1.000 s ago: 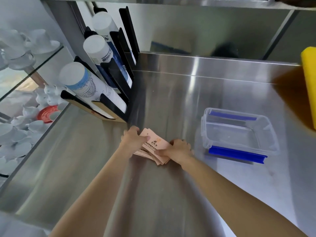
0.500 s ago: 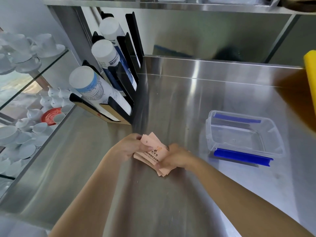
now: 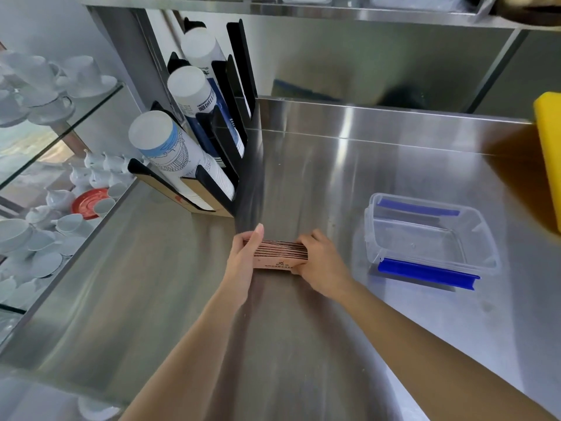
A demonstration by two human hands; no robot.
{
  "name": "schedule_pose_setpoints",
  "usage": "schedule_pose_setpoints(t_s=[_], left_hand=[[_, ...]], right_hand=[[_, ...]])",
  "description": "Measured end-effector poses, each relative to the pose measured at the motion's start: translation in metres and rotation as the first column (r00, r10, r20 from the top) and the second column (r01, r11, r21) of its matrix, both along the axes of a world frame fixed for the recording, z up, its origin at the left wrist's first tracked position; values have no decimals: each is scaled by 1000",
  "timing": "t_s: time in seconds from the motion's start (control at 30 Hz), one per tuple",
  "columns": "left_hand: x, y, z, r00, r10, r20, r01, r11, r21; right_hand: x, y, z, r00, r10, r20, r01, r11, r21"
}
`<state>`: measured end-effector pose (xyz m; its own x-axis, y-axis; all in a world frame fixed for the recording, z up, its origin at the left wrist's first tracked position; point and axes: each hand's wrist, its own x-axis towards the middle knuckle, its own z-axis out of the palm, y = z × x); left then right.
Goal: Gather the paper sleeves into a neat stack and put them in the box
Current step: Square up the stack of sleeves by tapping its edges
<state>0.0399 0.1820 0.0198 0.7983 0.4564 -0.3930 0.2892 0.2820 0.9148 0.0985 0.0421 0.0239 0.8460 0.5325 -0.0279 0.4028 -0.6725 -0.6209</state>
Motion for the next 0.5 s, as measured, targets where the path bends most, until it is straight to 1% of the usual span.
schedule_pose_setpoints(t_s=[0.03,0.1,0.17,0.23,0.3,0.4,0.47,0.5], left_hand=[[2,-2,-2,998,55,-25,-54,998,45],[5,-7,-6,991,131,-28,-127,986,105],[8,-10,-8,987,157,-21,-153,980,127],[10,-12,-10,987,160,-11,-157,981,118],[10,-12,-14,989,147,9,-147,987,68],[7,-10,-17,996,78,34,-78,997,15],[3,-5,-19,996,-24,88,27,999,-39],[-1,0,-20,988,-95,121,101,994,-42]], right_hand=[[-1,0,-4,1000,-24,-15,24,999,45],[-3,0,-11,989,-117,-89,129,979,156],[-3,-1,-16,948,-203,-244,265,930,256],[-3,-4,-20,883,-202,-425,358,873,330],[-5,-6,-25,823,-161,-545,417,822,387],[-10,-8,-31,794,-126,-595,453,775,441],[-11,-8,-33,807,-133,-575,450,770,452],[-10,-9,-33,813,-146,-564,449,773,447]])
